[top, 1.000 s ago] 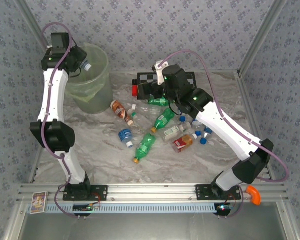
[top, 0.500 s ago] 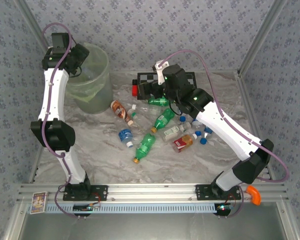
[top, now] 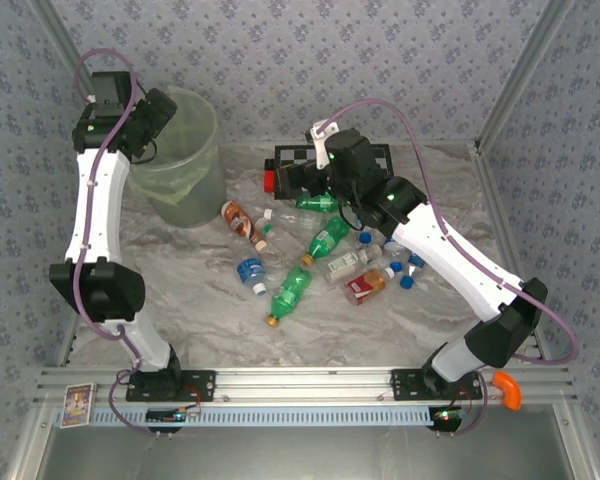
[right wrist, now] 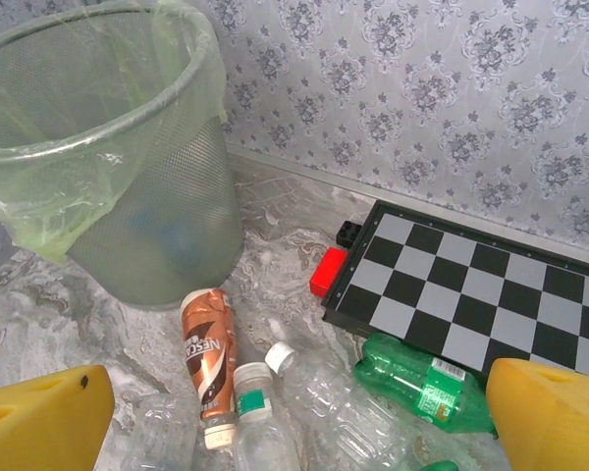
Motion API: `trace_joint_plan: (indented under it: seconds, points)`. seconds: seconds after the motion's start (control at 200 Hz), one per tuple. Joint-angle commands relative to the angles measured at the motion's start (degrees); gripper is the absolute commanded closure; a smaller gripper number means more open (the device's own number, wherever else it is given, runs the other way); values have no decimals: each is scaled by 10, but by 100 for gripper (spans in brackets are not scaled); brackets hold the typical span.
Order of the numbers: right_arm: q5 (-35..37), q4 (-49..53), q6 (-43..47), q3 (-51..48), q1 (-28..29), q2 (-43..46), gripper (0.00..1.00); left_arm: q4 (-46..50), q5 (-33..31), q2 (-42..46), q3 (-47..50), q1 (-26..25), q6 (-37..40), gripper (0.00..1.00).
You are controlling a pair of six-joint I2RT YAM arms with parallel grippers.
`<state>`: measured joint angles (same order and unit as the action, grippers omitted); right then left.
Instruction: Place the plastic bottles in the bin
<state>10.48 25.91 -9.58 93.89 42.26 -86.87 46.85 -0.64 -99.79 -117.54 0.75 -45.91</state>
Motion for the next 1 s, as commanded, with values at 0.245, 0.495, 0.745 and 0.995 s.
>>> trace_joint_plan:
  seconds: [0.245,0.495,0.745,0.995]
  points:
    - [22,2,-18,-6,8,33,1,-12,42,27,-15,0,65,0]
    - [35,27,-37,-39,6,57,0,-45,114,38,11,-4,78,0]
    - [39,70,-43,-69,-7,74,1,-37,107,54,55,-70,108,0]
    - [40,118,-61,-117,-29,99,1,1,44,72,116,-170,158,0]
